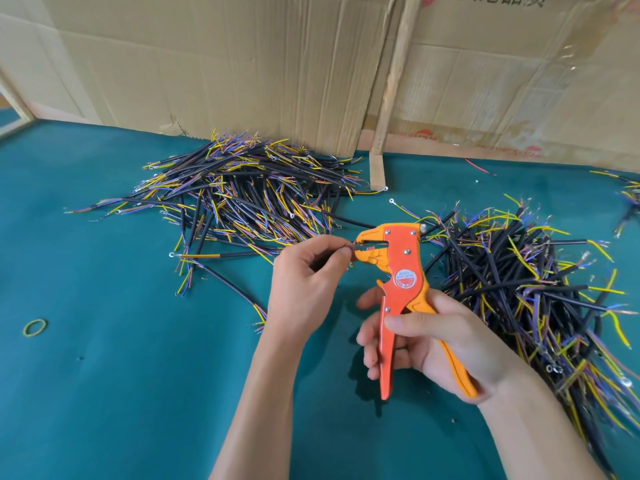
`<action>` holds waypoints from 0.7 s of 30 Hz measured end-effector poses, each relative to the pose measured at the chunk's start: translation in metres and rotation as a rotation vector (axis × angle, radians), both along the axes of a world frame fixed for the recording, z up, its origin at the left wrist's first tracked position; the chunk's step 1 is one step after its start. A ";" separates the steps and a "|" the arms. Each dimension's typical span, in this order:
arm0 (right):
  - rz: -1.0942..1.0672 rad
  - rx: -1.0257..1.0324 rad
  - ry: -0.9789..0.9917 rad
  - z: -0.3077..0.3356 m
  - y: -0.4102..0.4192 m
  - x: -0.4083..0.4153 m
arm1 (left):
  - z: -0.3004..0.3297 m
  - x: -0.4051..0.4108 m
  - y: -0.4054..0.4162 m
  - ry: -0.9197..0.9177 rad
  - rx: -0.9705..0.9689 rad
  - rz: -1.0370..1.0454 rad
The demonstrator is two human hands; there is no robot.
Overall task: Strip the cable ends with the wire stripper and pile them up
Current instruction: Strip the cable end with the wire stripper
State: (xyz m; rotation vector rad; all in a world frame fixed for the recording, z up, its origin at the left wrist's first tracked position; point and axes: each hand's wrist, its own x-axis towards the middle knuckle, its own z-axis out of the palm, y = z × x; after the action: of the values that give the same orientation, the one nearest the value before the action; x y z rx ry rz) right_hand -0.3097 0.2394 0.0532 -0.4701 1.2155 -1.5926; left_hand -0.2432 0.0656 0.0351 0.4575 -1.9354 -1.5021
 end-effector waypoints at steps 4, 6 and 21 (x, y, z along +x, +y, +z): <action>0.007 -0.003 0.006 0.001 0.000 0.000 | -0.001 0.000 0.000 -0.023 -0.032 -0.002; -0.006 0.004 0.001 0.000 0.000 0.000 | -0.002 0.000 0.001 -0.031 -0.030 -0.022; -0.220 -0.178 0.094 -0.005 -0.010 0.003 | 0.000 -0.003 0.007 -0.052 -0.067 -0.043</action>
State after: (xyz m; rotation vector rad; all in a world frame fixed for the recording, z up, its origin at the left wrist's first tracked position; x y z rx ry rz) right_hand -0.3068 0.2291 0.0480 -0.5442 1.2350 -1.8949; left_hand -0.2465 0.0730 0.0348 0.4314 -2.0414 -1.4601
